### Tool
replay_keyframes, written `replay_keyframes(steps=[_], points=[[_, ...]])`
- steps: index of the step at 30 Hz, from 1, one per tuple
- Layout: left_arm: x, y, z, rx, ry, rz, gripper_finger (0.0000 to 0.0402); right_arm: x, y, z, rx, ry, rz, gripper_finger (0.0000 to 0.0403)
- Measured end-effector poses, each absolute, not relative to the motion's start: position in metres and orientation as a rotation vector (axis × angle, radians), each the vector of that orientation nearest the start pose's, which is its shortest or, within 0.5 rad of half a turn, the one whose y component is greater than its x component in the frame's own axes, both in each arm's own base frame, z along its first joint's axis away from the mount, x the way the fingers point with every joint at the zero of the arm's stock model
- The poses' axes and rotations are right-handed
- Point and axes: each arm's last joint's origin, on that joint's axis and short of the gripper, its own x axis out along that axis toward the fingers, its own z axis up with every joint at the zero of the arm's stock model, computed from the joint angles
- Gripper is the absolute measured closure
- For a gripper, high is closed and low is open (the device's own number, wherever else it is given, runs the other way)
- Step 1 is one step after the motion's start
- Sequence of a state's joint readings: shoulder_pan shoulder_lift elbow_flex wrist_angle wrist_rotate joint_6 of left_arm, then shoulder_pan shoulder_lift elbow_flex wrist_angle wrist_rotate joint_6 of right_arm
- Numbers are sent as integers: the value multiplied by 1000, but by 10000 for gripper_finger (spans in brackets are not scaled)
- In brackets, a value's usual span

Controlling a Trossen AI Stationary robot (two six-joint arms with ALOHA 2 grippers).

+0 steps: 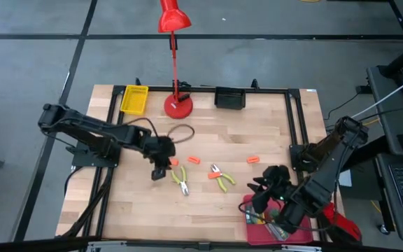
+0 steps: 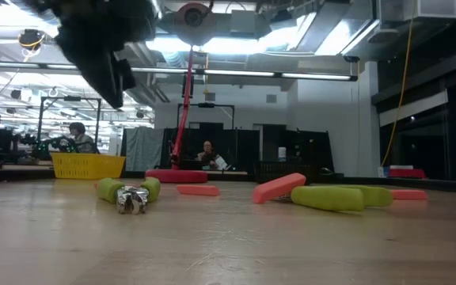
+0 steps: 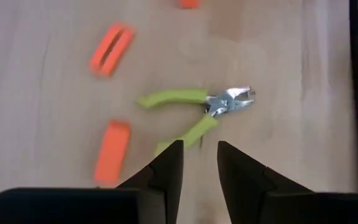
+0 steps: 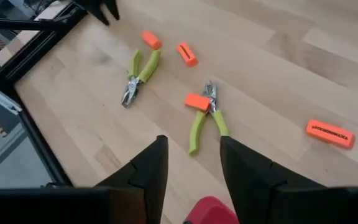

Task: Pick & Place School Supplies
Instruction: Put the orange eraser into the black bin

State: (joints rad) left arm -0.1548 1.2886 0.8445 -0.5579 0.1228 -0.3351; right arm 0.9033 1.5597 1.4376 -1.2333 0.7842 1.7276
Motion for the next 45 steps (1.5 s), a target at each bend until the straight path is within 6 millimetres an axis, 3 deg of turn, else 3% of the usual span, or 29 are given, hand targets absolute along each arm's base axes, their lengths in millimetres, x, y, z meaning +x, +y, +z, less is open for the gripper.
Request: replay_keyframes(steps=[3,6,12,19,25,38,45], points=[[241,-56,219,36,1012,-202,310,196,210,311,613,639,-609,256],[240,-62,211,275,1016,-143,303,197,211,313,624,620,-595,256],[240,-62,181,445,1093,-79,267,200,215,314,674,596,-572,257],[249,-55,166,386,1129,-40,227,204,219,316,728,570,-546,257],[254,-50,158,310,1157,-72,220,204,220,317,742,565,-540,257],[264,-36,134,235,1234,-94,229,206,222,318,769,535,-527,257],[266,-32,129,195,1256,-105,270,207,222,319,778,531,-523,257]])
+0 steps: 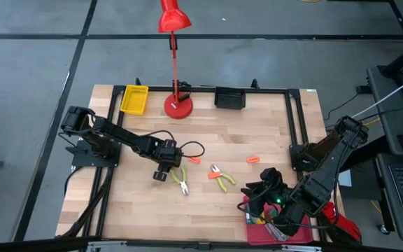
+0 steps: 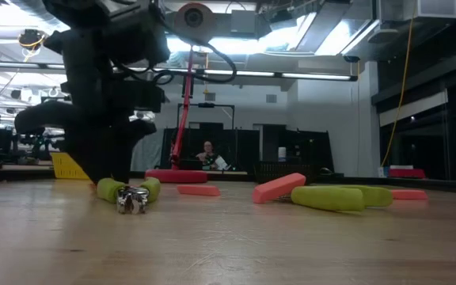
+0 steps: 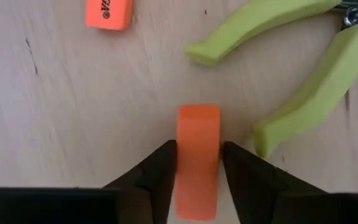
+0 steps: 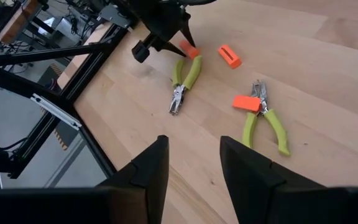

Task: Pick & Place School Supplies
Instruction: Put the orange eraser into the black bin

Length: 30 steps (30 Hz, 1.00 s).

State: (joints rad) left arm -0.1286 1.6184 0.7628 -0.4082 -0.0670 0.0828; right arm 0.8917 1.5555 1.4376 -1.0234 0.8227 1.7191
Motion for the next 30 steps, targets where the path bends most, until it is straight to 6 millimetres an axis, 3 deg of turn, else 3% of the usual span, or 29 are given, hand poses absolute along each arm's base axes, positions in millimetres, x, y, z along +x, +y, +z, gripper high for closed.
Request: replay_keyframes(steps=[7,13,17,30], points=[[267,-21,130,86,1252,-94,329,207,222,319,780,522,-523,257],[274,-10,135,-18,1154,-120,322,210,223,322,789,414,-529,256],[281,3,152,-67,1010,-64,318,211,222,325,783,341,-539,256],[316,39,207,-106,645,14,320,215,218,325,781,329,-561,256]])
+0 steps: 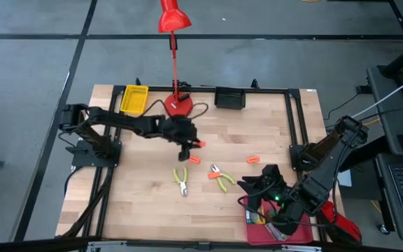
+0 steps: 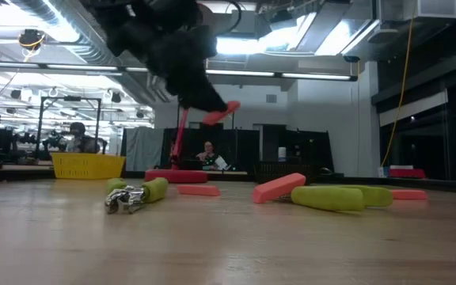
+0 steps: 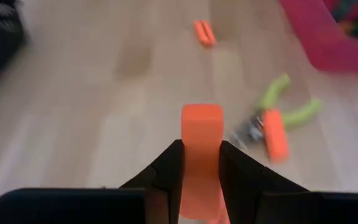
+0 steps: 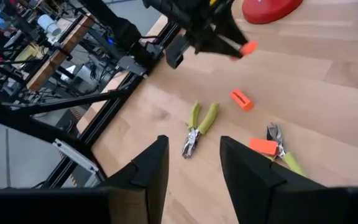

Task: Pick & Place School Supplies
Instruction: Put the orange eraser into the black bin

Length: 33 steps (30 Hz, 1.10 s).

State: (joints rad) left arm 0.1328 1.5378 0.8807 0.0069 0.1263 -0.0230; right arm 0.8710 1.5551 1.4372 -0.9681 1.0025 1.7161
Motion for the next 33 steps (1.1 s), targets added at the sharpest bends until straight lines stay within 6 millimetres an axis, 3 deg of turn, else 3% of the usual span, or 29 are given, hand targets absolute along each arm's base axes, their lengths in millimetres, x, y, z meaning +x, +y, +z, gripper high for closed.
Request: replay_keyframes(steps=[6,12,25,33], points=[[327,69,221,-108,546,126,322,220,213,325,781,319,-581,256],[353,112,227,-113,487,162,321,221,211,324,774,320,-589,256],[427,211,220,-142,414,207,323,221,212,325,869,296,-598,256],[443,249,204,-158,449,312,317,221,213,325,904,285,-601,256]])
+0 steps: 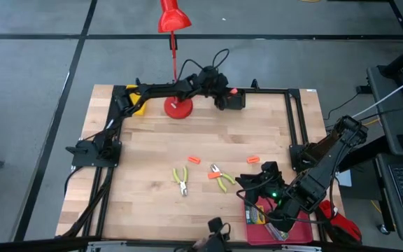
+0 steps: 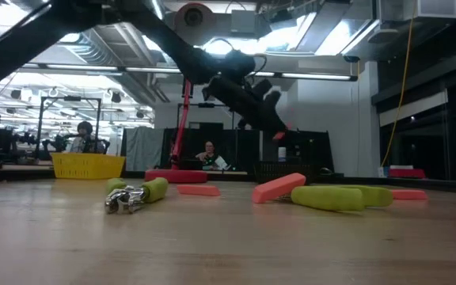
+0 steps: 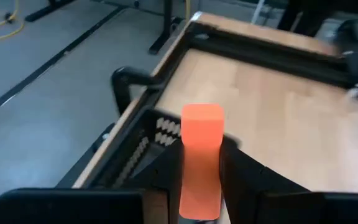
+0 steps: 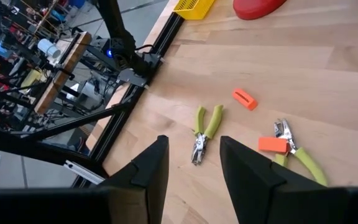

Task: Pick & Place School Supplies
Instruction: Put the orange eraser into the black bin

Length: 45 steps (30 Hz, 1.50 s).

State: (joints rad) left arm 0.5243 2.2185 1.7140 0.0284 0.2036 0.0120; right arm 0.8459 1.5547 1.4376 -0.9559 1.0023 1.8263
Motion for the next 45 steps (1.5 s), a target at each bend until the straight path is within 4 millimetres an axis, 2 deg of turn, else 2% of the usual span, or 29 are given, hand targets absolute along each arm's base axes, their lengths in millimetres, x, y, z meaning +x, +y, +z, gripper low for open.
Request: replay_keyframes(steps=[6,10,15,18,20,25,27,30,34,37,41,45], points=[[440,261,197,-205,459,363,307,222,213,326,916,281,-597,256],[438,263,195,-285,461,342,272,222,214,326,928,276,-591,257],[438,262,197,-300,459,310,218,223,214,326,932,275,-589,257],[437,259,201,-306,469,255,201,223,215,327,935,273,-586,257],[432,255,206,-287,517,226,197,223,215,327,936,271,-582,257],[410,237,211,-223,788,136,205,224,216,328,928,270,-567,257],[401,224,215,-243,881,47,209,225,217,328,919,272,-561,257],[391,192,214,-311,1042,-161,214,225,217,329,919,270,-556,257],[377,139,198,-339,1309,-385,223,225,218,329,922,265,-553,257],[368,101,185,-386,1392,-520,231,226,218,330,907,238,-551,257],[356,60,173,-368,1452,-583,241,227,219,333,898,198,-547,257],[345,33,176,-307,1441,-561,249,229,221,335,899,182,-532,257]])
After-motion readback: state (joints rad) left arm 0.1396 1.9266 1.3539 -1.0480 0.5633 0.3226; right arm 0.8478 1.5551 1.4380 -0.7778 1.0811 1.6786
